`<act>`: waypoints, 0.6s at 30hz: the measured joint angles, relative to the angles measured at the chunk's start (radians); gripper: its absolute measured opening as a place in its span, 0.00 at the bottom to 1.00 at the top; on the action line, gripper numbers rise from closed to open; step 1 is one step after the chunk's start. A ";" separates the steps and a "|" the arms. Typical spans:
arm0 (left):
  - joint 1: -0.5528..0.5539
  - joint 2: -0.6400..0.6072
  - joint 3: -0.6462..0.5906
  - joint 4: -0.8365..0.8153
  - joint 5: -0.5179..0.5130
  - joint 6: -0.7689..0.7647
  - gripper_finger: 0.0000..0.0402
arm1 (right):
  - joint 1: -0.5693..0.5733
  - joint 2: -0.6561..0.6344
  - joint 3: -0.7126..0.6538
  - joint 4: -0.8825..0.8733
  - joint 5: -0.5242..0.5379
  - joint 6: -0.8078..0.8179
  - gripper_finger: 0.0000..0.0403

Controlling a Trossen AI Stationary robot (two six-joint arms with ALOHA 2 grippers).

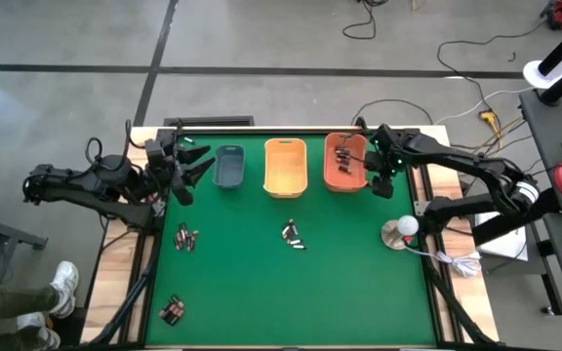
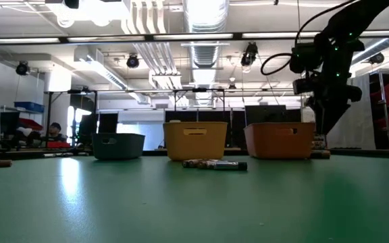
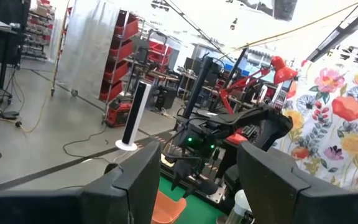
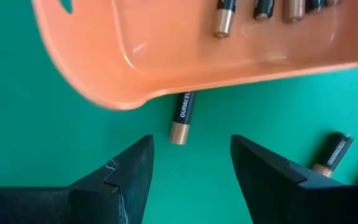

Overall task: Sort batteries
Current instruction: Put the black battery into the orange bin

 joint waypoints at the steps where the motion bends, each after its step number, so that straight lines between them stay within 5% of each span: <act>1: 0.000 0.002 0.000 0.000 0.000 0.000 0.48 | -0.001 -0.006 0.000 -0.003 -0.001 -0.013 0.51; 9: 0.000 0.007 0.000 0.003 0.000 0.003 0.48 | -0.005 0.002 -0.055 -0.004 -0.001 -0.126 0.51; 18: 0.000 0.008 0.000 0.003 -0.002 0.003 0.48 | -0.009 0.048 -0.136 0.198 -0.003 -0.030 0.51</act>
